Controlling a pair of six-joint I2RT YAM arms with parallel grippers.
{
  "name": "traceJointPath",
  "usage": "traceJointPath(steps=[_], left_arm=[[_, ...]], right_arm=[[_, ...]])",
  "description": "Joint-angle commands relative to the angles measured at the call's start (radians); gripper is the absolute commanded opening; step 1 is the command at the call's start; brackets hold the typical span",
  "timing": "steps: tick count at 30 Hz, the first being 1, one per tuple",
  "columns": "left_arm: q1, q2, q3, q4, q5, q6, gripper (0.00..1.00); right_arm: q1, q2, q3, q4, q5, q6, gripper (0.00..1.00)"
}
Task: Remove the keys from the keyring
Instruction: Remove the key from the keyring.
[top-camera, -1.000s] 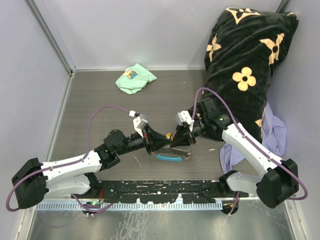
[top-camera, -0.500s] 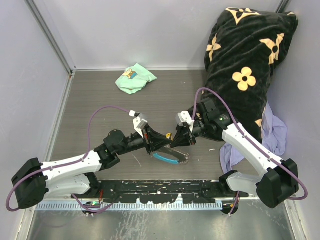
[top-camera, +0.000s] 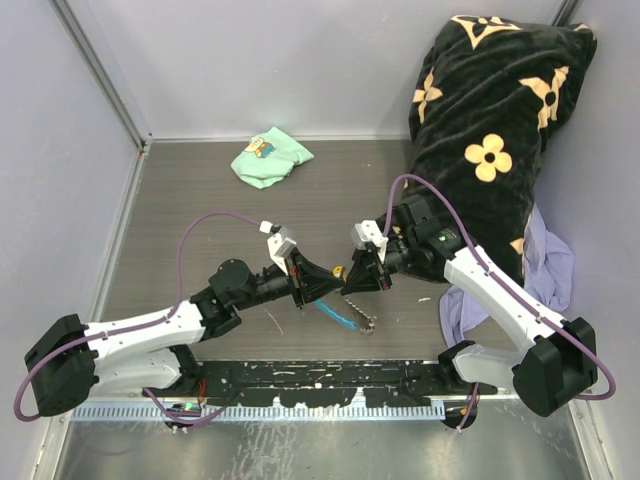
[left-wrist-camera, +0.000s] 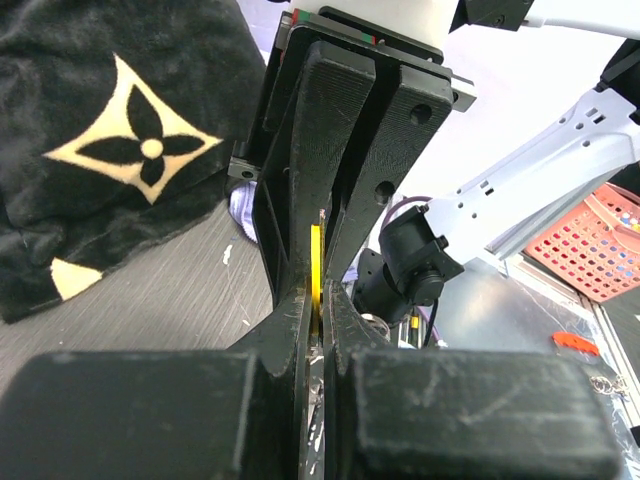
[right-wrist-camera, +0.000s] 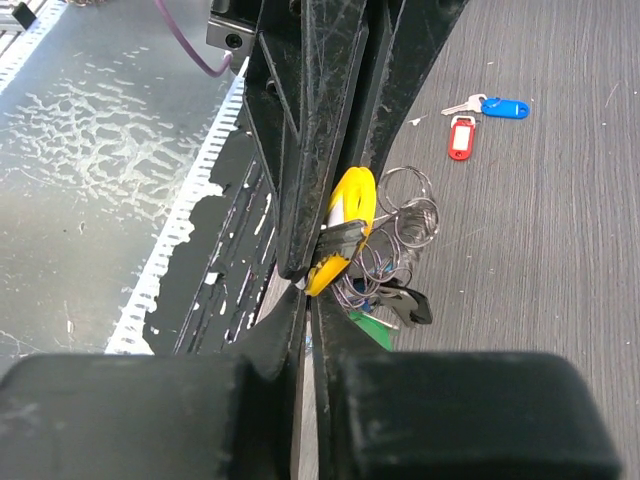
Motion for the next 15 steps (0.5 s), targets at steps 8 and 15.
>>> traceJointPath(steps=[8, 15], left_arm=[[0.001, -0.045, -0.018, 0.098, -0.054, 0.004, 0.00], [0.000, -0.076, -0.077, 0.125, -0.120, -0.005, 0.00]], right_arm=[[0.008, -0.003, 0.050, 0.010, 0.058, 0.017, 0.01], [0.011, -0.001, 0.075, -0.010, 0.121, 0.025, 0.01]])
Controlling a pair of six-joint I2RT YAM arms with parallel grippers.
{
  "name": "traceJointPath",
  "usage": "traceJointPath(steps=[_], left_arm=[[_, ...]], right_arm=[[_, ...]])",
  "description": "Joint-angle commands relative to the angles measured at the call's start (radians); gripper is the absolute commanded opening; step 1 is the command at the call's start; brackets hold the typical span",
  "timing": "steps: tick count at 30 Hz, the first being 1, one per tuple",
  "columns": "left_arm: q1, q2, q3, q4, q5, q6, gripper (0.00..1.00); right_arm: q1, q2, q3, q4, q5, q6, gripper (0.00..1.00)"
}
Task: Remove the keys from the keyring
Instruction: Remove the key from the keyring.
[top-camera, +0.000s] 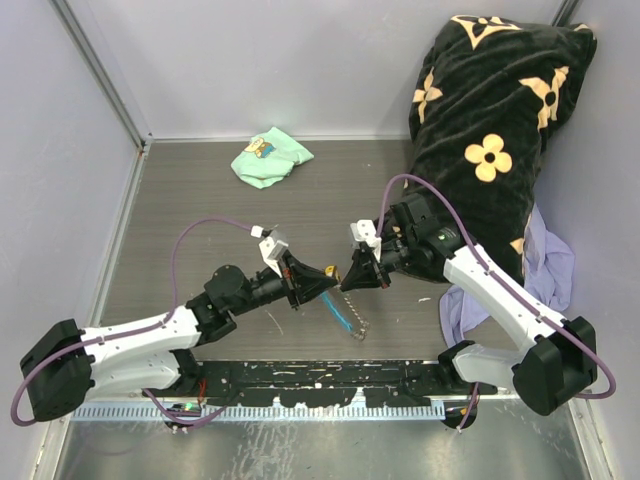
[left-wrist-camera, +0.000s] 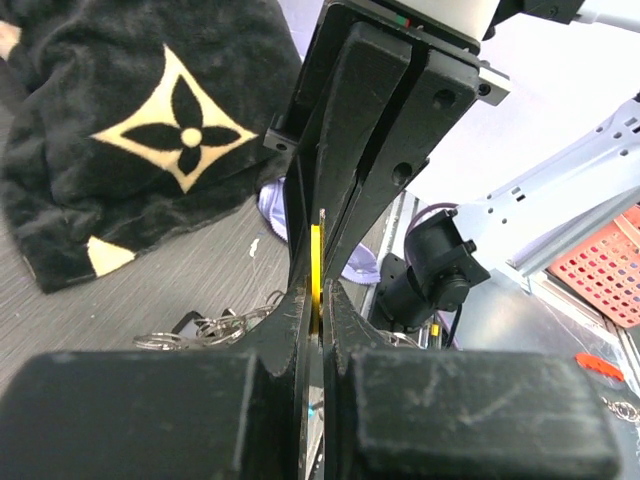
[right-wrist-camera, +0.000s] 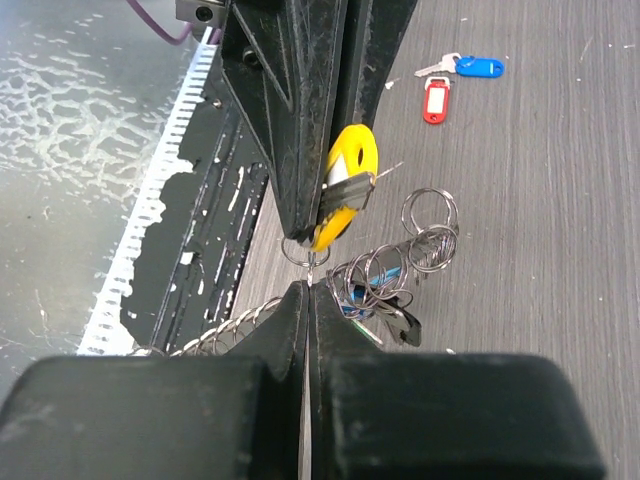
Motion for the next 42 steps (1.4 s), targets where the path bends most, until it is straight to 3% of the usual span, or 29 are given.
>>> traceJointPath(steps=[1, 9, 20, 25, 30, 42], left_arm=[[0.000, -0.040, -0.025, 0.121, -0.061, 0.000, 0.00], [0.001, -0.032, -0.083, 0.144, -0.103, -0.034, 0.02], [0.001, -0.087, -0.166, 0.155, -0.129, -0.057, 0.22], [0.000, -0.172, -0.208, 0.138, -0.138, -0.037, 0.23], [-0.006, -0.182, -0.196, 0.128, -0.058, 0.076, 0.26], [-0.061, 0.016, -0.149, 0.271, 0.025, 0.479, 0.36]], right_arm=[[0.008, -0.006, 0.063, -0.001, 0.031, 0.017, 0.01], [0.022, -0.001, 0.076, -0.003, 0.087, 0.034, 0.01], [0.043, 0.005, 0.098, -0.039, 0.158, 0.014, 0.01], [0.051, 0.007, 0.104, -0.056, 0.179, -0.003, 0.01], [0.071, 0.012, 0.119, -0.095, 0.225, -0.042, 0.01], [0.127, 0.019, 0.204, -0.257, 0.421, -0.188, 0.01]])
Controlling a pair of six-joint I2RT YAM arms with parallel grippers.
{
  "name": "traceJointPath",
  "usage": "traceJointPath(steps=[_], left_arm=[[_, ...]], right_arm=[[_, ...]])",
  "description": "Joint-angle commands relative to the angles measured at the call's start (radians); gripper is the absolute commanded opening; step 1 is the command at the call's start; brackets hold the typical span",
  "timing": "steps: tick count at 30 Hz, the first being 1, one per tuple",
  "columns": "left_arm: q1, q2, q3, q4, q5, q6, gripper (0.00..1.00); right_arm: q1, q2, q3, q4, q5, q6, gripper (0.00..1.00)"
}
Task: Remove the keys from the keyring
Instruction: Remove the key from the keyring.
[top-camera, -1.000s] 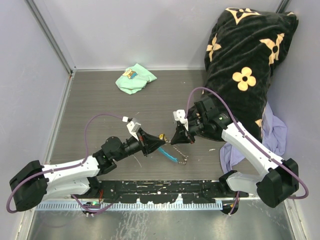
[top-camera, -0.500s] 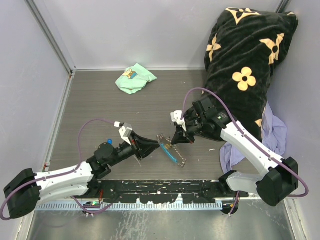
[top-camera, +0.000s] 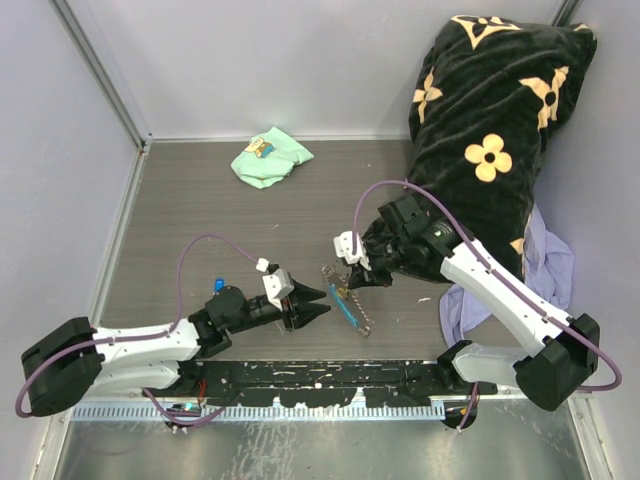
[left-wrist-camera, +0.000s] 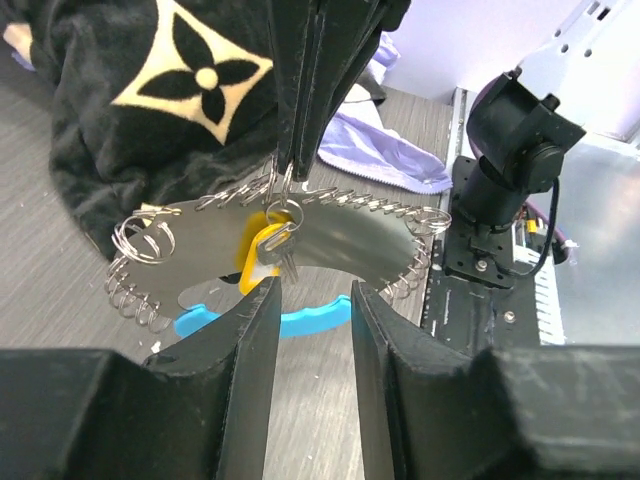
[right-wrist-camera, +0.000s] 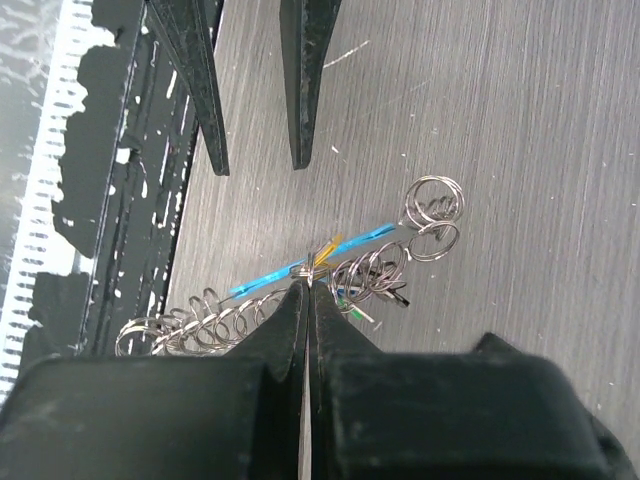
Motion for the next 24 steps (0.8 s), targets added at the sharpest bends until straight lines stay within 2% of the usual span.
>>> traceJointPath(steps=[1, 8, 14, 24], left_arm=[[-0.008, 0.055, 0.060, 0.163, 0.032, 0.185, 0.36], [-0.008, 0.190, 0.074, 0.347, 0.026, 0.218, 0.37], [-0.008, 0.291, 0.086, 0.462, -0.001, 0.216, 0.34], [-0.010, 0.346, 0.110, 0.483, -0.018, 0.200, 0.26]], right_arm=[[0.031, 0.004, 0.085, -0.058, 0.077, -0.075, 0.01], [0.065, 0.045, 0.154, -0.121, 0.133, -0.107, 0.01], [0.076, 0.083, 0.190, -0.150, 0.140, -0.107, 0.01], [0.080, 0.083, 0.185, -0.149, 0.122, -0.105, 0.01]])
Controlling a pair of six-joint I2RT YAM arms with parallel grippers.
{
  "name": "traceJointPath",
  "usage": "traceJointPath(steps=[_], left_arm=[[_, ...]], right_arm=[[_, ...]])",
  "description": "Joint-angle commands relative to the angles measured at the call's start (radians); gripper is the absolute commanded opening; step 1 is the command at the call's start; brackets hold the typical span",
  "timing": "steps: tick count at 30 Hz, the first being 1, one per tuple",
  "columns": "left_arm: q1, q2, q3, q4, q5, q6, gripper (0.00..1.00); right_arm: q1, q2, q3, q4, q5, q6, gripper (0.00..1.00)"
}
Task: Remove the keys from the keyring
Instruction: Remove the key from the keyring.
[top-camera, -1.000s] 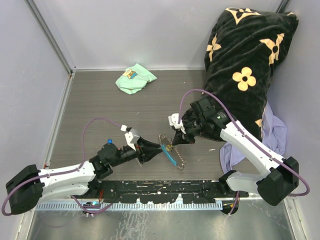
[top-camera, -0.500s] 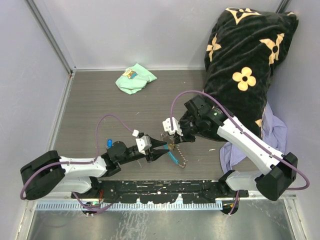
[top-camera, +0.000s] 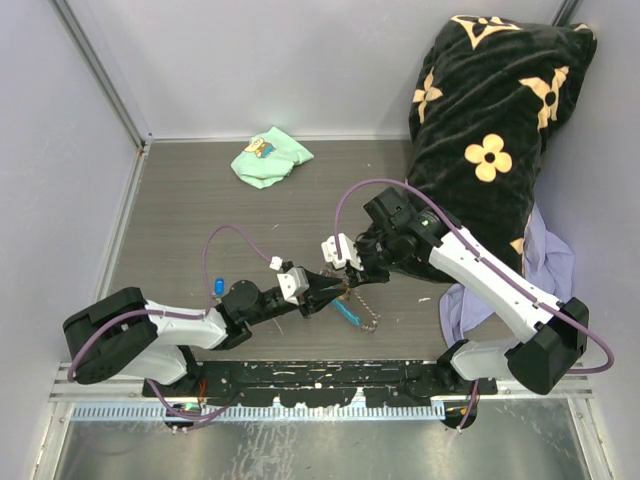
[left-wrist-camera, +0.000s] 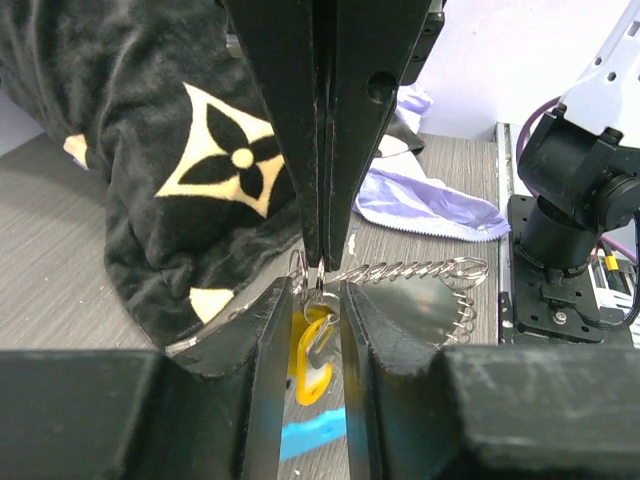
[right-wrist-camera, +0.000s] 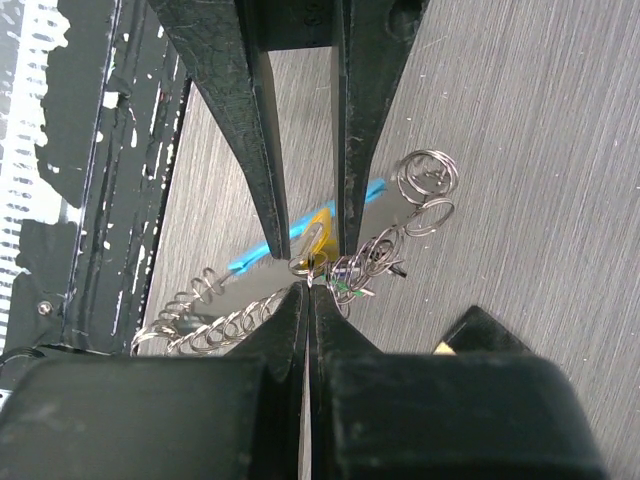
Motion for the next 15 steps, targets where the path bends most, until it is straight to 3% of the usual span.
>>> traceJointPath(steps=[1, 8, 15], left_arm=[[-0.005, 0.004, 0.036, 0.106, -0.019, 0.014, 0.25], [-0.004, 0.031, 0.053, 0.105, 0.004, -0.007, 0.13], [-0.003, 0.047, 0.055, 0.106, 0.012, -0.018, 0.13]], right_arm=[[0.006, -0.012, 0.044, 0.009, -0.037, -0.012, 0.01], [0.006, -0.013, 0.043, 0.010, -0.050, -0.011, 0.01], [0.006, -0.013, 0.043, 0.010, -0.056, -0.010, 0.01]])
